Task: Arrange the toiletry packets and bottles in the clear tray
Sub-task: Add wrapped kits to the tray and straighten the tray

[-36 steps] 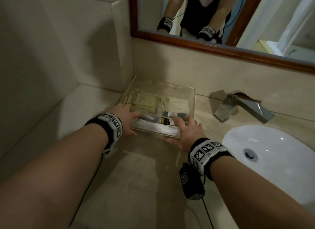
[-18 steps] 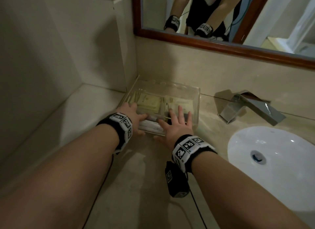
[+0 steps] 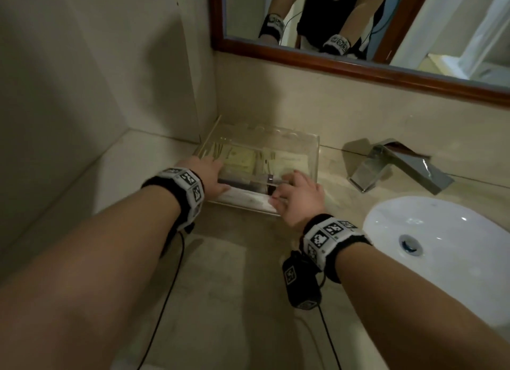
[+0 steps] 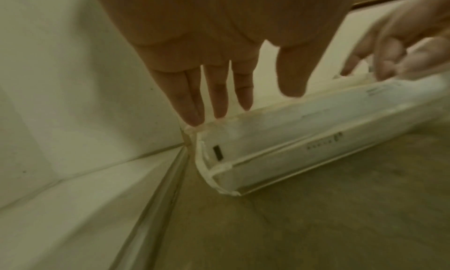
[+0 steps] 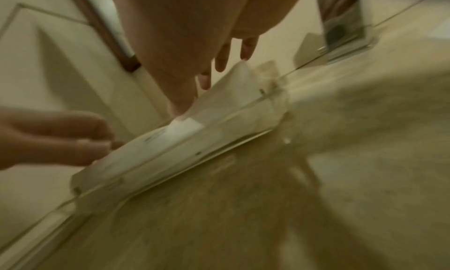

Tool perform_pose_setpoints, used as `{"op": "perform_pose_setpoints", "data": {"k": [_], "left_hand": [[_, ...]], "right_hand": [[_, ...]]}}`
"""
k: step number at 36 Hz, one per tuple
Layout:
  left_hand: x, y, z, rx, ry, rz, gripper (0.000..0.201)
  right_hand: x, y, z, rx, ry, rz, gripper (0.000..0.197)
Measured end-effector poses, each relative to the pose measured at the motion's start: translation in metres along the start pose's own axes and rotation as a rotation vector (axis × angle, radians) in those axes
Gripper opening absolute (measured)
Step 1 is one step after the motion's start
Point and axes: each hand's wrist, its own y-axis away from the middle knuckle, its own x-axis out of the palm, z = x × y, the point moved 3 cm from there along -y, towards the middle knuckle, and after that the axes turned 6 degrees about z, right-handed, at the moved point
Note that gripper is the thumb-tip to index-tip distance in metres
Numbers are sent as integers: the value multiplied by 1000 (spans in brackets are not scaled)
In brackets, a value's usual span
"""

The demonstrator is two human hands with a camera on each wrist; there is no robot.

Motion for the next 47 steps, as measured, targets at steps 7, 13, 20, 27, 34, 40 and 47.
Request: {"op": "perform_pose_setpoints", "data": {"k": [7,13,20,27,34,40,47], "left_hand": [[-1,-2,4,45,-44,-47,31],[3,-6,12,45,112,-30,90],[5,-7,6,43,-88,24,95],[9,-3,-5,22,-152,-5,97],[3,0,-9,11,-108,-47,70],[1,-2,-8,-6,-108,-55,63],[0,-5,-9,-36,-86,-82,64]], "right_hand": [[3,9,-33,178,-132,-82,24],[9,-1,-36,407,-444,-112,53],[14,-8,-33,459,-532,-122,54],[-2,6,-20,60,-103,-36,40],[8,7,-29,-89,72,117,29],[13,4,-25,-22,94,116,29],[8,0,-21,82,159,157,51]]}}
